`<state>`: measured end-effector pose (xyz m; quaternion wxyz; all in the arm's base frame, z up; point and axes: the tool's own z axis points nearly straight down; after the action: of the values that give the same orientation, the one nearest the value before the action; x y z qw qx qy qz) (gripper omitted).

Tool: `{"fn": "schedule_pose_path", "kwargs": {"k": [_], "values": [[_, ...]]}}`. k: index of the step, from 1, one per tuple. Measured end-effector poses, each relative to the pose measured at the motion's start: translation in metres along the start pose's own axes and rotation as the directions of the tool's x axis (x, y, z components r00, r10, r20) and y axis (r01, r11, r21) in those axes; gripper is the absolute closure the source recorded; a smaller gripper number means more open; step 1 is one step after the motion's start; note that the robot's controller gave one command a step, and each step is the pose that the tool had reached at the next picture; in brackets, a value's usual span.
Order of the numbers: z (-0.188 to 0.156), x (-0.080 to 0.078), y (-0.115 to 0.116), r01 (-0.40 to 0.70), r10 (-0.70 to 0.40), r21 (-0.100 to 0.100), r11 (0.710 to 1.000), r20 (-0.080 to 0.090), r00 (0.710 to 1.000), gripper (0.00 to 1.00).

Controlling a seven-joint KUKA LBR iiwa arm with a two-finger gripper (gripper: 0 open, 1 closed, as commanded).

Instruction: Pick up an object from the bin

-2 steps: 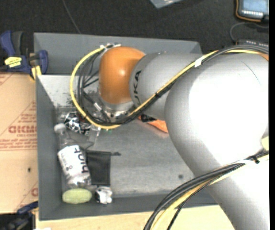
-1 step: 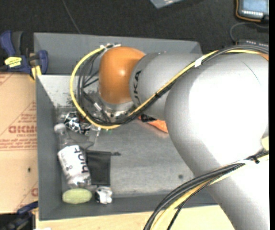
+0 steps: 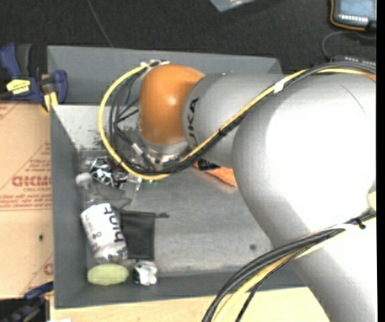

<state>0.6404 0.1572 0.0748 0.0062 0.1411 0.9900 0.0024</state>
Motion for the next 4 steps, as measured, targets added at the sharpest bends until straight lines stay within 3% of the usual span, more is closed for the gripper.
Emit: {"fn": "schedule_pose_path", "kwargs": {"k": [4], "values": [[-0.045, -0.001, 0.000, 0.000, 0.000, -0.001, 1.000, 0.001, 1.000, 1.00]]}}
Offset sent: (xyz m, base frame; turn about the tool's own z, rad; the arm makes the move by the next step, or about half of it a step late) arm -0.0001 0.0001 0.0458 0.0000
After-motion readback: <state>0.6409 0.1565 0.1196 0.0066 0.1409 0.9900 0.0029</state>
